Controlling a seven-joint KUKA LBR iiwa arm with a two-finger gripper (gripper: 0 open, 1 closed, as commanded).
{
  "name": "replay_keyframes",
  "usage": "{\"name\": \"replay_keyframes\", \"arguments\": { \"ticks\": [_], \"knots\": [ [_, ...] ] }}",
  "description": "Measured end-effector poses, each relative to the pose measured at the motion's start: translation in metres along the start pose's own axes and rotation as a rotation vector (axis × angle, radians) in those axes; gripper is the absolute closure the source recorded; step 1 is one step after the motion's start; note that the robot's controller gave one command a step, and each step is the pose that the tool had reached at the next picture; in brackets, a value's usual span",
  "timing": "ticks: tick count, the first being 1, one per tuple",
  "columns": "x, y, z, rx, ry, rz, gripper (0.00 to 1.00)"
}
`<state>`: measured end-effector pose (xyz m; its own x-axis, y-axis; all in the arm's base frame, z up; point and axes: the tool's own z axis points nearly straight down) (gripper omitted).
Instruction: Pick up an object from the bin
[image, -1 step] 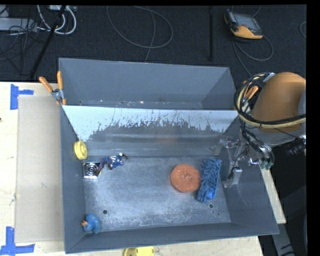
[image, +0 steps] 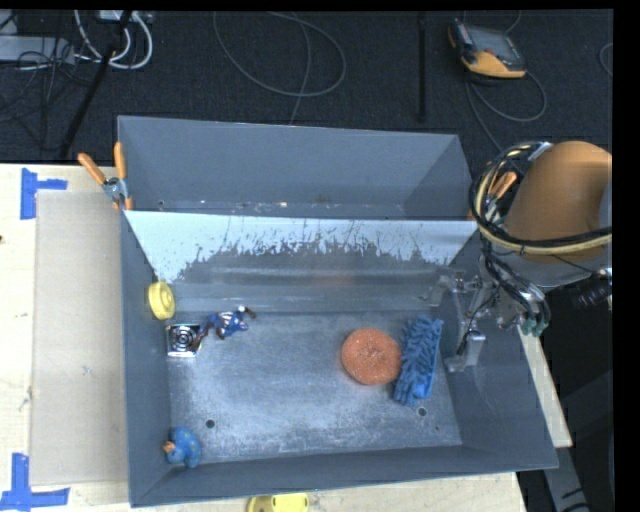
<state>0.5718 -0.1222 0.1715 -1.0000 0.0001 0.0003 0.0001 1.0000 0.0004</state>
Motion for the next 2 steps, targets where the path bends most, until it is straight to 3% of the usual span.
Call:
{"name": "replay_keyframes", "arguments": {
  "ticks": [1, 2],
  "knots": [
    [0.005, 0.009, 0.041, 0.001, -0.006, -0.057, 0.0],
    [-0.003, 0.012, 0.099, 0.0, 0.001, 0.002, 1.0]
  ]
}}
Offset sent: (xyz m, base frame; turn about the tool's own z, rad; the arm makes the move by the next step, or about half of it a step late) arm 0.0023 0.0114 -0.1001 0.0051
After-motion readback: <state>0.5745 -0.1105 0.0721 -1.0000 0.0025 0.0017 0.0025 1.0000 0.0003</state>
